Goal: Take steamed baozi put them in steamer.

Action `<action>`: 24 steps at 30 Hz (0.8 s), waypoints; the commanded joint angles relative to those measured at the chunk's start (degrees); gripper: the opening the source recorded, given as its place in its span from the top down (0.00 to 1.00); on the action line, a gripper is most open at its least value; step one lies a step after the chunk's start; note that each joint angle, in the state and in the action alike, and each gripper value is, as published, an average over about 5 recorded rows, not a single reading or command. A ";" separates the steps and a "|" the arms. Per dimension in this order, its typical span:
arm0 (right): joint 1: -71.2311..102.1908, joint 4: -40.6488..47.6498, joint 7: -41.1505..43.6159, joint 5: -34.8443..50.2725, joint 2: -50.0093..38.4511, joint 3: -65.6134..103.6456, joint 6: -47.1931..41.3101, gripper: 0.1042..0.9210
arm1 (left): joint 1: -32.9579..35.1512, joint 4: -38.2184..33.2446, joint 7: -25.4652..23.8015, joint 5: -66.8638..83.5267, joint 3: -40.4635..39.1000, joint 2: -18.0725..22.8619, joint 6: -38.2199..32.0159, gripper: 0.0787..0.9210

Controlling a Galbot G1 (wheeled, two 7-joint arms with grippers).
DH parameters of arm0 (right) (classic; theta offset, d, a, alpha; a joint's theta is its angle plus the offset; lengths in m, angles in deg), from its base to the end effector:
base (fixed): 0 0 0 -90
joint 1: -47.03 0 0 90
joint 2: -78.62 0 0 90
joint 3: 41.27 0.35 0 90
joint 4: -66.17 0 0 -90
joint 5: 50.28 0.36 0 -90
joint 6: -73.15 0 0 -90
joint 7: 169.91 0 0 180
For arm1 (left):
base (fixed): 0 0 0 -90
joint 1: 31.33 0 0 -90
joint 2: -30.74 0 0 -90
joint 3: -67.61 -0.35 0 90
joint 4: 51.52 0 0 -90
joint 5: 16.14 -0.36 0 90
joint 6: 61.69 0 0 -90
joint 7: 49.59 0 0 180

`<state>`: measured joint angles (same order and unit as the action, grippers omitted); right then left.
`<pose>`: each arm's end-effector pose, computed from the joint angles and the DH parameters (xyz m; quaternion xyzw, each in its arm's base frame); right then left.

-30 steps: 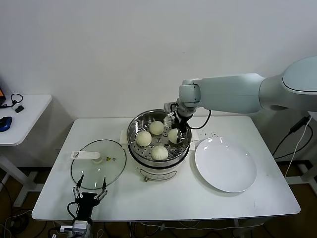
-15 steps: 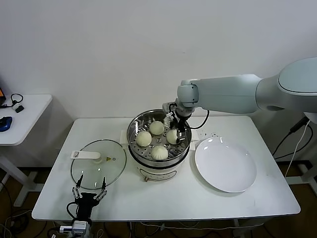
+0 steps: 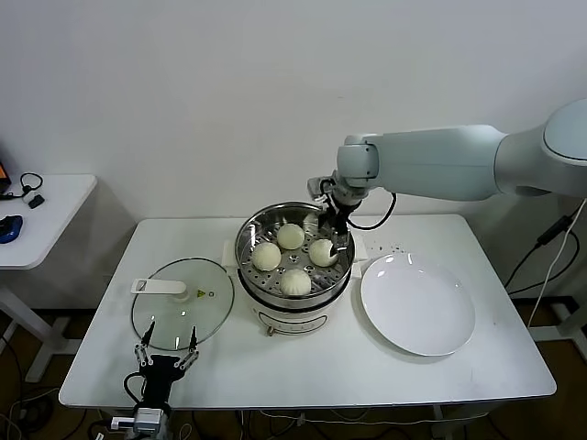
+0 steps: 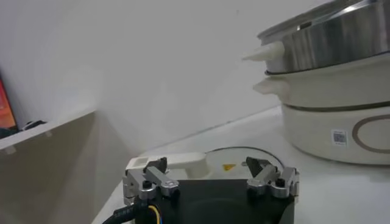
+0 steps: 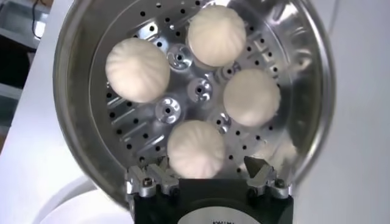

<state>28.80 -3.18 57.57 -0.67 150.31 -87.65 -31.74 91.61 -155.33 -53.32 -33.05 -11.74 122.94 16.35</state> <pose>0.5757 0.0708 -0.0671 0.5397 -0.5095 0.5667 0.3578 0.1435 0.0544 -0.4104 0.0178 -0.9823 -0.1669 0.0827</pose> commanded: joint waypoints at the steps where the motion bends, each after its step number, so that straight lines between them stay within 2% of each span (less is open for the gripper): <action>1: -4.78 -3.81 -3.35 0.85 -5.39 1.16 -2.16 0.12 | 0.24 -0.16 0.02 -0.26 -0.20 2.80 0.06 0.12; 9: -7.33 -12.28 -14.17 -0.04 -13.67 4.88 -7.08 0.12 | 0.26 -0.61 -0.01 -0.06 0.33 2.80 0.51 0.12; 18: -2.57 -25.48 -31.31 -0.48 -27.19 18.03 -13.91 0.12 | 0.16 -0.81 -0.05 -0.18 0.07 2.80 0.70 0.12; 24: 2.94 -33.55 -42.70 2.14 -36.59 26.25 -16.60 0.12 | 0.20 -1.05 -0.04 -0.15 0.07 2.80 0.72 0.12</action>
<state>25.76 -22.17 34.88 -0.50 129.84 -74.98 -42.59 91.77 -156.31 -53.35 -33.19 -11.70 122.94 17.05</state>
